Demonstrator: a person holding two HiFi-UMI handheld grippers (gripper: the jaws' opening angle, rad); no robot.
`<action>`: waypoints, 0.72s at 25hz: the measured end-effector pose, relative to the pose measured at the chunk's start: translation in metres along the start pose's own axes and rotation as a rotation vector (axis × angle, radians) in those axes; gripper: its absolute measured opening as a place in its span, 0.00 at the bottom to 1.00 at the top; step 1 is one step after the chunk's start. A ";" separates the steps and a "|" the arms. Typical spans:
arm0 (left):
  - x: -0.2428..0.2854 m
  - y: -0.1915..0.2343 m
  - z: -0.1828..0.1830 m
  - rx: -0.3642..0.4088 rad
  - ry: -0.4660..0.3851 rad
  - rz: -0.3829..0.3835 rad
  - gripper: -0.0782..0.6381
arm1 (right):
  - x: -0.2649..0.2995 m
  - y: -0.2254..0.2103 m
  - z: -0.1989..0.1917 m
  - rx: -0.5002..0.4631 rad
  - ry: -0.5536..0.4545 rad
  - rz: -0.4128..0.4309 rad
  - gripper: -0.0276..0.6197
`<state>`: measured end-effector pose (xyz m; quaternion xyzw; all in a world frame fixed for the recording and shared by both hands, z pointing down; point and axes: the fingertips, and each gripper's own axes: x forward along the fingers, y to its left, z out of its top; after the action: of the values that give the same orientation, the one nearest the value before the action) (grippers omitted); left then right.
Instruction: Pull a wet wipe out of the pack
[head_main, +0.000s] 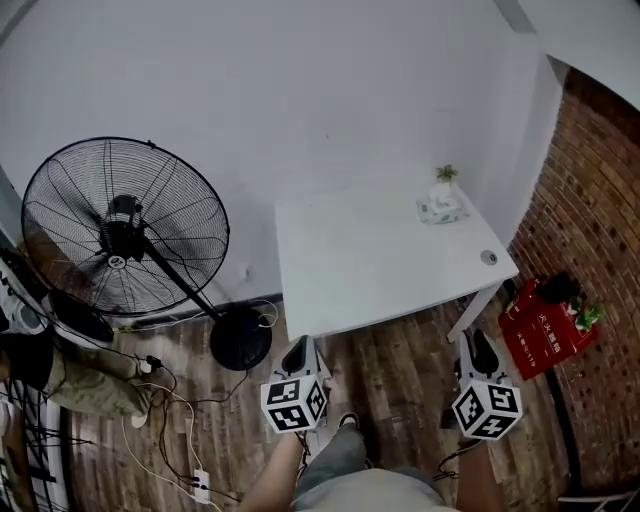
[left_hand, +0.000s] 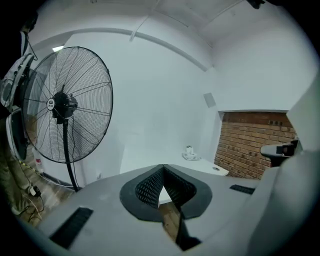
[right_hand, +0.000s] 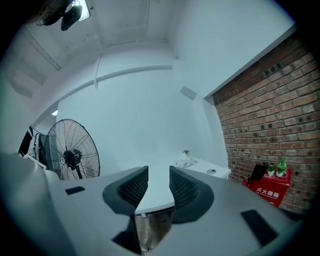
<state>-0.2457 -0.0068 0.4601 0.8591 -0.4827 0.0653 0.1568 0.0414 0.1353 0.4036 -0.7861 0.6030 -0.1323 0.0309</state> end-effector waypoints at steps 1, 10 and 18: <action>0.005 -0.003 0.000 0.006 0.003 -0.009 0.11 | 0.002 -0.004 -0.001 0.005 0.000 -0.009 0.25; 0.090 -0.026 0.011 -0.006 0.003 -0.079 0.11 | 0.049 -0.045 0.012 0.003 -0.021 -0.082 0.25; 0.196 -0.068 0.039 0.001 0.018 -0.159 0.11 | 0.121 -0.091 0.046 -0.011 -0.024 -0.134 0.25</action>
<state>-0.0859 -0.1453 0.4608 0.8942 -0.4115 0.0608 0.1655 0.1674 0.0392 0.3990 -0.8264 0.5494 -0.1210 0.0249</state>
